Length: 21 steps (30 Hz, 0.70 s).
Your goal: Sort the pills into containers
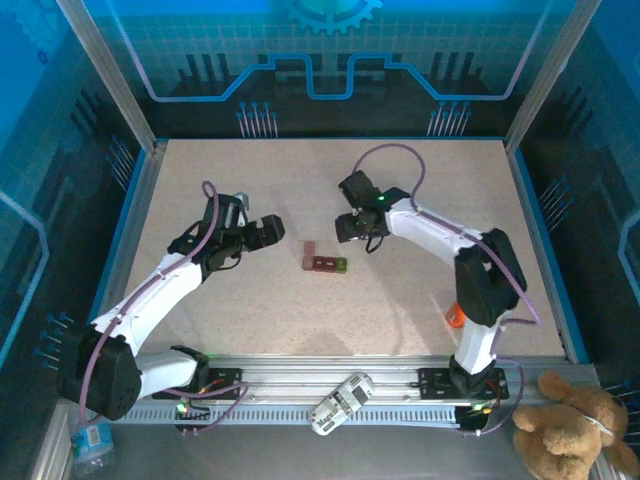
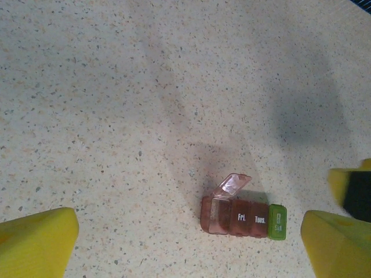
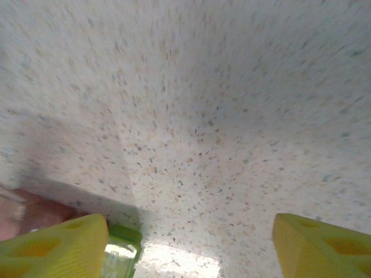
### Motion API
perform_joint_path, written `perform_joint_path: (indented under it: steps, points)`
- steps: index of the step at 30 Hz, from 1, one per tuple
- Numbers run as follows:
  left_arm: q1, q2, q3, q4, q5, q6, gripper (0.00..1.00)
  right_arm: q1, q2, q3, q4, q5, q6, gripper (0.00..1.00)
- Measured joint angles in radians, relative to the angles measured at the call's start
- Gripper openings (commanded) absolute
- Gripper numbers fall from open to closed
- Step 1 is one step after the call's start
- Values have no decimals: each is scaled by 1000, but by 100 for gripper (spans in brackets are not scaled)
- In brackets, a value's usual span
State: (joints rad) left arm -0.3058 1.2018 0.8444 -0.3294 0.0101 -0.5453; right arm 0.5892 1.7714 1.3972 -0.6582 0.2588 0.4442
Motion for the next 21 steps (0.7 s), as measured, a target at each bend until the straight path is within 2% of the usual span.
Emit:
perform_joint_path:
  steps: [1,3,8,13,21]
  points:
    - [-4,-1,-2,3,2,-1,99,-3,-41,0,-8,9,-2,87]
    - [-18,-3,-5,7,5,-4,99,-17,-117,0,-24,16,5,100]
    - [-89,-3,-6,30,7,-7,99,-139,-311,-27,-75,-10,41,100]
    - [-150,1,-6,61,14,-23,99,-289,-511,-150,-158,-35,92,100]
    - [-190,53,-6,112,33,-40,99,-498,-784,-329,-338,-50,179,97]
